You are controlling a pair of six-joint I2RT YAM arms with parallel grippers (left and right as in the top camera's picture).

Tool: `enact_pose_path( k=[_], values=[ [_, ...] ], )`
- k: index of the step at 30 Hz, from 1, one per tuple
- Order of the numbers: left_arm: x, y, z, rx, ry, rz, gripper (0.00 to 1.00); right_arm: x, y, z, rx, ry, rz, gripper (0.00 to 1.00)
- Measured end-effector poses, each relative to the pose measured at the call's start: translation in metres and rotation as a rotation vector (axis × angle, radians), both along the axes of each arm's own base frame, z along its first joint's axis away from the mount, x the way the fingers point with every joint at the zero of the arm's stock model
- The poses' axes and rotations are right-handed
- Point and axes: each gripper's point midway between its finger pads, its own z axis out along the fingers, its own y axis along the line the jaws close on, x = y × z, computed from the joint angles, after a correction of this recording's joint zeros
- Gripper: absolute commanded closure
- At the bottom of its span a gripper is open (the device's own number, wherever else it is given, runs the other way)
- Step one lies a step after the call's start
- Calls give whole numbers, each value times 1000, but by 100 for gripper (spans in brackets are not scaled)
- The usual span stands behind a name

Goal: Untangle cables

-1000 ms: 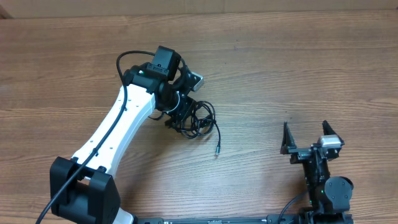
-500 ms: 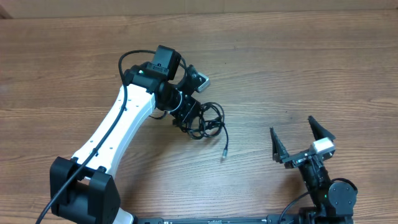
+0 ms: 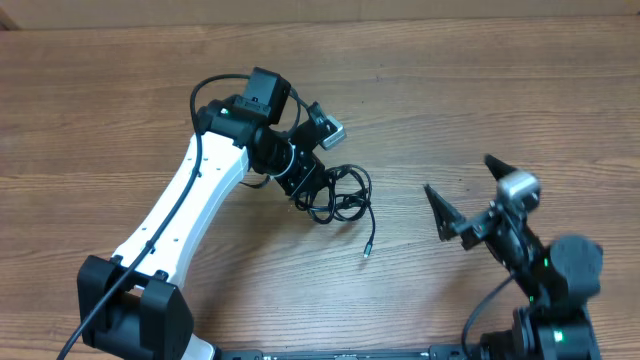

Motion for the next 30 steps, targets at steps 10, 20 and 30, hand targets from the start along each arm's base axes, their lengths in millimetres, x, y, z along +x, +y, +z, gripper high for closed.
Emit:
enact_pose_path(
  k=[10, 20, 30],
  values=[
    [-9, 0, 28, -32, -22, -93, 96, -19, 61, 22, 127, -25, 489, 0],
    [-19, -14, 56, -153, -43, -180, 96, -14, 72, 2, 189, 97, 602, 14],
    [-27, -28, 77, -295, -129, -324, 96, 2, 73, -4, 269, 172, 596, 15]
  ],
)
